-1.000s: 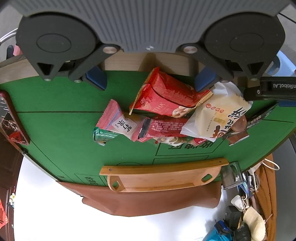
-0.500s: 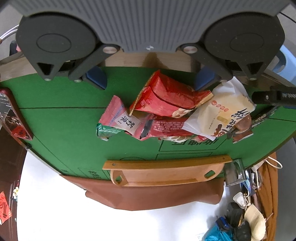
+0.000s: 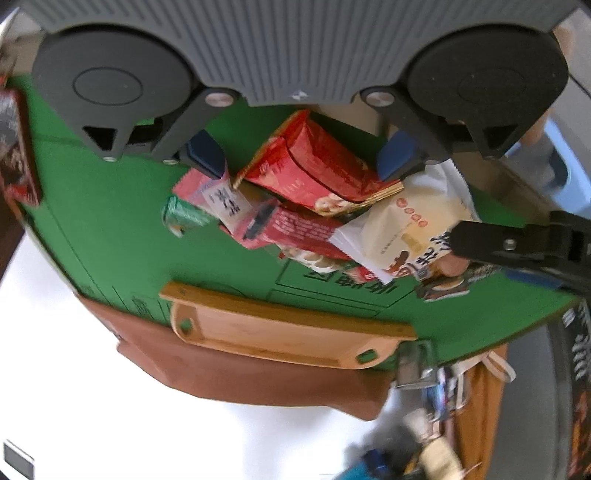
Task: Organize snacks
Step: 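Grasp the white pastry bag with the left gripper while the right grasps the red nut bag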
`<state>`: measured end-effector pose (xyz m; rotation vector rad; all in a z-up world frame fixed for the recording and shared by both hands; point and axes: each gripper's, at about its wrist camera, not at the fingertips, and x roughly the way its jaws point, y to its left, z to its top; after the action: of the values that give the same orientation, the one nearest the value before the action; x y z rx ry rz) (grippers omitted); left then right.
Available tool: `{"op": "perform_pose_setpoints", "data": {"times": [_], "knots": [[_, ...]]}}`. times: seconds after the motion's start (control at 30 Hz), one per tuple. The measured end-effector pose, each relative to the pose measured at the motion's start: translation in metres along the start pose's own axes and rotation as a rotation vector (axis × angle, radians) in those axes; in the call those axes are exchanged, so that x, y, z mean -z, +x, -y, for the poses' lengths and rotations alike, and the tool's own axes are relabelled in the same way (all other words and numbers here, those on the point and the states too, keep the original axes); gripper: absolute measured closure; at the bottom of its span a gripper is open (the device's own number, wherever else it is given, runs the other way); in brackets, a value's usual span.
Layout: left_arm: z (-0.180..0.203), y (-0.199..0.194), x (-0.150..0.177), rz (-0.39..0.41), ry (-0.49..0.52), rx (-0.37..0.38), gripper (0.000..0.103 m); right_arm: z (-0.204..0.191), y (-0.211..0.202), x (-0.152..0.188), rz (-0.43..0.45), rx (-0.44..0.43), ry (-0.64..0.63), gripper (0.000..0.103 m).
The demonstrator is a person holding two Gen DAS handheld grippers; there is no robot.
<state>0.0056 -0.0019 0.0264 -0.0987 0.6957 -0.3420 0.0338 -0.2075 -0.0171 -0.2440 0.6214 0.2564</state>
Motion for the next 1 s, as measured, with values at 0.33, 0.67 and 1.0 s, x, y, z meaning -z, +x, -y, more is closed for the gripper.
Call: {"op": "perform_pose_setpoints", "data": {"times": [0.33, 0.67, 1.0], "knots": [[0.009, 0.018, -0.004, -0.058, 0.027, 0.017, 0.028, -0.005, 0.002, -0.008, 0.023, -0.039, -0.137, 0.024], [0.012, 0.015, -0.007, -0.053, 0.054, 0.031, 0.024, 0.004, -0.004, -0.013, 0.026, -0.041, -0.139, 0.023], [0.019, 0.035, -0.003, -0.087, 0.062, 0.051, 0.007, 0.018, -0.011, -0.010, 0.014, -0.005, -0.116, 0.017]]}}
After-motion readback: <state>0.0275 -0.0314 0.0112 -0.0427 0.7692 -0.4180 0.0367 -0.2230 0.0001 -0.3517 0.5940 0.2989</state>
